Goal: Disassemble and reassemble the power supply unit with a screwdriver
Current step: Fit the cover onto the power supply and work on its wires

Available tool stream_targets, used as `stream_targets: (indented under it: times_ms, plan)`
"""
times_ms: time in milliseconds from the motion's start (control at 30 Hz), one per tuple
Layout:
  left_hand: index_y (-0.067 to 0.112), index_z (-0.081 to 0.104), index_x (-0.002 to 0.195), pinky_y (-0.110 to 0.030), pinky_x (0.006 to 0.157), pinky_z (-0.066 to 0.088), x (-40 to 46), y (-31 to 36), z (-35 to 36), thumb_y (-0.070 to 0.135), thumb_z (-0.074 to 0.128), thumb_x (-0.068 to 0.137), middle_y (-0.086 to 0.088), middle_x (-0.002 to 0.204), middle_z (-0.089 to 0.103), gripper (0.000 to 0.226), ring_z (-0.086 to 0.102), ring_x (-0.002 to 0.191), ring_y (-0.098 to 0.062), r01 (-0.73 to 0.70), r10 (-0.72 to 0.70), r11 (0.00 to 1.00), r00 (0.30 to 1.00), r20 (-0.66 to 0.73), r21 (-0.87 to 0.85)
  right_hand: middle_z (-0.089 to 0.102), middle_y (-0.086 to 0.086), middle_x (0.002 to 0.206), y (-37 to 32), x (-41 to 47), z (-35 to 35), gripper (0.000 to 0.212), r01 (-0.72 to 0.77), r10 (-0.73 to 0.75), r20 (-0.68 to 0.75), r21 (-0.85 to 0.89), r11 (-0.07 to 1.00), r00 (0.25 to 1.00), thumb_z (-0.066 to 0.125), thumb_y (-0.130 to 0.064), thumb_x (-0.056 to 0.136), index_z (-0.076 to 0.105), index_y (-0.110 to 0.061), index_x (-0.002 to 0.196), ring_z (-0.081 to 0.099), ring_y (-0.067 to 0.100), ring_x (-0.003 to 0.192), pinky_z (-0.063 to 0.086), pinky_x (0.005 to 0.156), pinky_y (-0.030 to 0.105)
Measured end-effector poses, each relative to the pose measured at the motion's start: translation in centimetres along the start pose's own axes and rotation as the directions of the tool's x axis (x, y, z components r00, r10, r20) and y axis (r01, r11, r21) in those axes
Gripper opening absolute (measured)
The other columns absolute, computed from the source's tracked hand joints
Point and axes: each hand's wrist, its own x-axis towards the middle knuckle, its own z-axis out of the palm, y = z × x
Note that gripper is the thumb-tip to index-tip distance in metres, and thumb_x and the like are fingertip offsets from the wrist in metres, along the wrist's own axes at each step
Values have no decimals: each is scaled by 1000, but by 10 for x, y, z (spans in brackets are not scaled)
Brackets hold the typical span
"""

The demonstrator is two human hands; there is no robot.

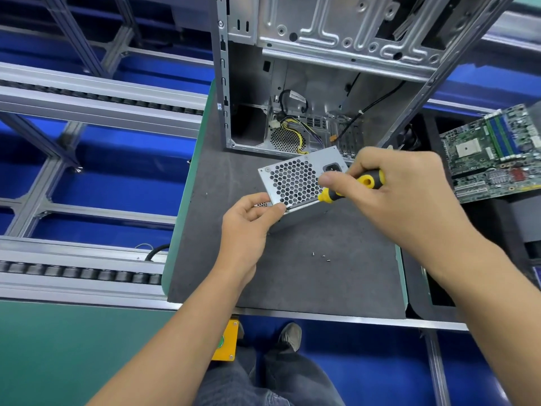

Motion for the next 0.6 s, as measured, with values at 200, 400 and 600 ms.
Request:
stream_targets:
  times_ms: [200, 400, 600]
  plan:
    - [18, 68, 107, -15, 58, 45, 3, 7, -3, 15, 74, 89, 7, 74, 73, 19, 56, 63, -2, 51, -52, 998, 998, 25, 23, 51, -11, 79, -33, 20, -2, 32, 145, -138, 259, -7, 989, 956, 78, -48, 75, 61, -21, 76, 49, 12, 76, 43, 74, 29]
    - [12, 67, 104, -13, 52, 42, 5, 11, -1, 8, 73, 87, 1, 73, 74, 19, 51, 56, -5, 63, -63, 998, 998, 20, 22, 48, -13, 85, -59, 38, -11, 5, 299, -175, 530, -158, 941, 830, 60, -29, 82, 56, -28, 84, 48, 3, 79, 45, 73, 30]
    - [10, 66, 106, -13, 50, 40, 7, 11, 0, 11, 78, 83, 0, 75, 75, 27, 50, 56, -7, 91, -91, 996, 996, 7, 6, 54, 4, 82, -67, 47, -13, 19, 294, -101, 515, -308, 905, 851, 61, -39, 93, 54, -23, 85, 60, 31, 80, 53, 73, 39]
